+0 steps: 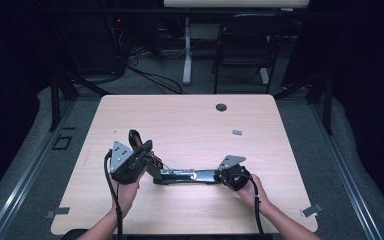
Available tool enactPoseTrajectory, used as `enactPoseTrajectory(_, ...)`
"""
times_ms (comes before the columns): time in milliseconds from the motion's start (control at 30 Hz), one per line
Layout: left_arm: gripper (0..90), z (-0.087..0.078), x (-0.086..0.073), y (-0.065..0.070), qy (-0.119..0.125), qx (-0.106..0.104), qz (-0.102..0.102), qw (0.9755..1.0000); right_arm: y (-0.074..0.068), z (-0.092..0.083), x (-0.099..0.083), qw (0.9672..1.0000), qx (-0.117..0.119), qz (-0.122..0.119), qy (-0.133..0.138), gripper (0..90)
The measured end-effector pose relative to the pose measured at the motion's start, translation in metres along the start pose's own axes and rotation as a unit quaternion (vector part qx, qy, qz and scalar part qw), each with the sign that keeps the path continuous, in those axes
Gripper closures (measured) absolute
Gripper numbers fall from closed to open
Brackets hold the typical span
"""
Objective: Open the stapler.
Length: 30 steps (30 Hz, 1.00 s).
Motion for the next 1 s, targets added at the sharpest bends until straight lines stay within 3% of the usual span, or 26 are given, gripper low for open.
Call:
enactPoseTrajectory(300,90.0,-0.004,-0.005,-0.015,-0.006,0.019,-0.015,0.9997,0.0,0.0,0.0,1.0,0.0,-0.001,-0.002,90.0)
enactPoseTrajectory(433,90.0,-0.002,-0.011,-0.017,-0.021,0.02,-0.017,0.9994,0.0,0.0,0.0,1.0,-0.001,-0.001,-0.001,90.0)
enactPoseTrajectory(700,90.0,-0.003,-0.012,-0.022,-0.023,0.027,-0.026,0.999,0.0,0.0,0.0,1.0,-0.001,0.001,-0.001,90.0)
enactPoseTrajectory(767,90.0,-0.004,-0.011,-0.03,-0.013,0.045,-0.042,0.998,0.0,0.0,0.0,1.0,-0.002,-0.001,-0.001,90.0)
enactPoseTrajectory(800,90.0,-0.003,-0.015,-0.041,-0.02,0.054,-0.067,0.9961,0.0,0.0,0.0,1.0,-0.003,-0.001,-0.002,90.0)
enactPoseTrajectory(867,90.0,-0.002,-0.017,-0.045,-0.024,0.058,-0.074,0.9953,-0.001,0.0,0.0,1.0,-0.002,-0.001,-0.001,90.0)
enactPoseTrajectory(933,90.0,-0.003,-0.018,-0.045,-0.026,0.059,-0.061,0.9961,-0.001,0.0,0.0,1.0,-0.002,-0.002,0.0,90.0)
enactPoseTrajectory(1000,90.0,-0.003,-0.017,-0.045,-0.025,0.057,-0.064,0.996,-0.001,0.0,0.0,1.0,-0.001,-0.001,-0.001,90.0)
Point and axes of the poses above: each handheld gripper's, and its own axes: z roughly forward along the jaws, x roughly out of its top, y roughly to its right, the point moved 9 cm from there along z, roughly forward along the jaws, and after that the axes turned 2 degrees about -y, right-handed, at the moved point
